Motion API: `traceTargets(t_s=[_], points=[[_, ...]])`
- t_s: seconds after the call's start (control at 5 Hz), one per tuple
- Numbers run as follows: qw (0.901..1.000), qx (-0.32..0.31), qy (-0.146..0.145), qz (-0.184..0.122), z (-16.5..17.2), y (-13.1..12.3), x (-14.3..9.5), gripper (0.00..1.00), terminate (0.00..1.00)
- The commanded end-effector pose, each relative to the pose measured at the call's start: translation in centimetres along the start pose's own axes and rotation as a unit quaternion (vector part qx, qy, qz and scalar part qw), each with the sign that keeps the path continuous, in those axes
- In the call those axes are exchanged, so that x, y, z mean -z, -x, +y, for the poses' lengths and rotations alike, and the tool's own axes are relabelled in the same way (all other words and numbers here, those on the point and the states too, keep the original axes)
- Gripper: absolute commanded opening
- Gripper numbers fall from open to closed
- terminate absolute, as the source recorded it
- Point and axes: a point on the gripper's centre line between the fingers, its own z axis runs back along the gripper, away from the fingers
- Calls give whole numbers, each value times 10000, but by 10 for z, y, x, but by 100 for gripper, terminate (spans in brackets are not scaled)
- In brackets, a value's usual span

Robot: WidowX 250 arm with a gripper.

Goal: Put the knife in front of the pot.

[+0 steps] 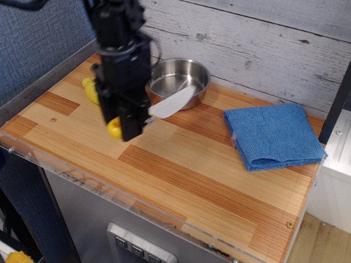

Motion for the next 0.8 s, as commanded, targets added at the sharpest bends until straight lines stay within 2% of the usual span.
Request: traceTargets(t_s=[0.0, 0.6], points=[[9947, -1012, -42, 171, 46, 32, 15, 0, 0], [9940, -907, 16, 615, 48, 44, 40, 0, 0]])
